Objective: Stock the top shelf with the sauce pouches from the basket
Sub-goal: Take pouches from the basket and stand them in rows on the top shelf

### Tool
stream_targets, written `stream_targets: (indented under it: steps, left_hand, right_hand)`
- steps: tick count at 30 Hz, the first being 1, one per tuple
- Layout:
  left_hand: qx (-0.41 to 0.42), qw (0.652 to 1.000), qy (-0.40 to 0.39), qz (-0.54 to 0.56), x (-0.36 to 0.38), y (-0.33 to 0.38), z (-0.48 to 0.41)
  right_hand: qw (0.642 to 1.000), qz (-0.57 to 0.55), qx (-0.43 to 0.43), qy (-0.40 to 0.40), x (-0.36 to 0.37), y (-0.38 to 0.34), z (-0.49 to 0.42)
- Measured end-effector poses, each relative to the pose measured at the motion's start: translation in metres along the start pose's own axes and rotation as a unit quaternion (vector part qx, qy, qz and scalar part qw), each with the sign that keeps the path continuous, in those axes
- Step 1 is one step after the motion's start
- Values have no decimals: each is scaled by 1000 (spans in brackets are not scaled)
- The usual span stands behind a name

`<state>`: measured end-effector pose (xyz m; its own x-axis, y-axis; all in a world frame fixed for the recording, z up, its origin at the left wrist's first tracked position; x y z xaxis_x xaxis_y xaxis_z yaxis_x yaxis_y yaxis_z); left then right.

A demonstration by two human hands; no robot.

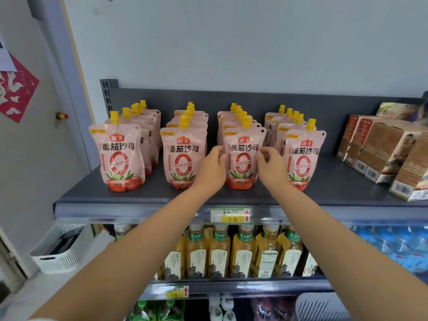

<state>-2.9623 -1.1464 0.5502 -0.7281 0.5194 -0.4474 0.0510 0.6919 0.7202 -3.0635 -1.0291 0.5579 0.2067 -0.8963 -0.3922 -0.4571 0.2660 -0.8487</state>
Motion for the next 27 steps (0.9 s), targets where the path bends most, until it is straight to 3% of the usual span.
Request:
stream_targets:
  steps: [5, 14, 27]
  left_hand:
    - [-45, 991, 83, 90, 18, 1, -4]
    - [-40, 985, 159, 56, 27, -3, -8]
    - [-50, 993, 110, 12, 16, 2, 5]
  right_hand:
    - [999, -47, -7, -3, -1, 6, -8]
    - [997, -33, -70, 7, -4, 15, -12]
    - [997, -22, -76, -26, -10, 20, -12]
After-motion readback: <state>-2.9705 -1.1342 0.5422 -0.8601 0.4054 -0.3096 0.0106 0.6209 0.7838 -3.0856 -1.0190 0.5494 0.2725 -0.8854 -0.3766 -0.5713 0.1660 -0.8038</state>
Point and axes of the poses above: each hand's wrist, its own z-axis away from the middle knuckle, its own x-axis out of the palm, y = z × x, the point moved 1 cm from there along -z, towards the middle knuckle, and after that the axes turned 4 degrees about x, right-handed, at the moved point
